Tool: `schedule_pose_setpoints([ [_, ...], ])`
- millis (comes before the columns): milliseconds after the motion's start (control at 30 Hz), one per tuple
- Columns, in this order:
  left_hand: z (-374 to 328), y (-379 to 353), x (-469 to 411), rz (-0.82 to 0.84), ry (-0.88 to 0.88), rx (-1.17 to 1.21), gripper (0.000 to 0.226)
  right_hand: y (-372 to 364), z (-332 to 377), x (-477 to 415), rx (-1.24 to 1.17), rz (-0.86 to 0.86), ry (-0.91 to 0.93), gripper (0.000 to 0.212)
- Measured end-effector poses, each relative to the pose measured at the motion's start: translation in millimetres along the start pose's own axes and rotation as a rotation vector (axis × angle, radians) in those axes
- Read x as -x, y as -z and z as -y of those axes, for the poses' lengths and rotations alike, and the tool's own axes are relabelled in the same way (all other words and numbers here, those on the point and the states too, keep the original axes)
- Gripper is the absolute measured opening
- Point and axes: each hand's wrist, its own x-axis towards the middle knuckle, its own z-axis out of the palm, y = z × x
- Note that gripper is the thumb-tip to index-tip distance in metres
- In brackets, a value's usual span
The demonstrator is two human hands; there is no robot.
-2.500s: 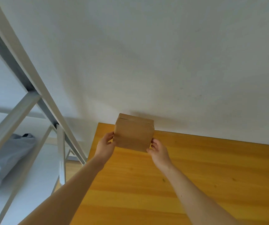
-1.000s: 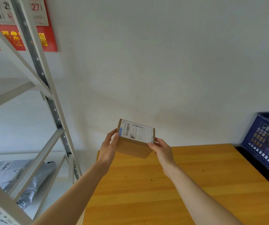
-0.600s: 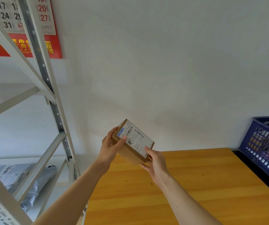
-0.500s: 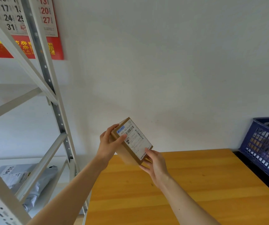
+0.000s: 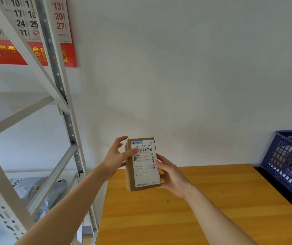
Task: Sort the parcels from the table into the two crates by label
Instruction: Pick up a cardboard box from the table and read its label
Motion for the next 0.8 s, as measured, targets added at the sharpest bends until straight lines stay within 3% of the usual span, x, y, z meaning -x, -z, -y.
schedule_pose_setpoints([
  [100,4.4,1.2,1.0,-0.034,0.031,0.015,0.088,-9.9,-2.3,0.5,0.008,-0.038,0.044,0.048],
  [267,9.6,5.2,10.0,0.122,0.083,0.017,0.072,-17.8,-1.1,-5.0,0.064,-0.109,0.084,0.056],
  [500,14.7,19.7,10.0,0.184,0.066,0.067,0.086,-31.3,0.8,-9.8,0.133,-0.17,0.153,0.059],
  [800,35.7,17.7,11.5,0.237,0.057,0.109,0.085,-36.2,-14.0,6.7,0.131,-0.284,0.181,0.058],
])
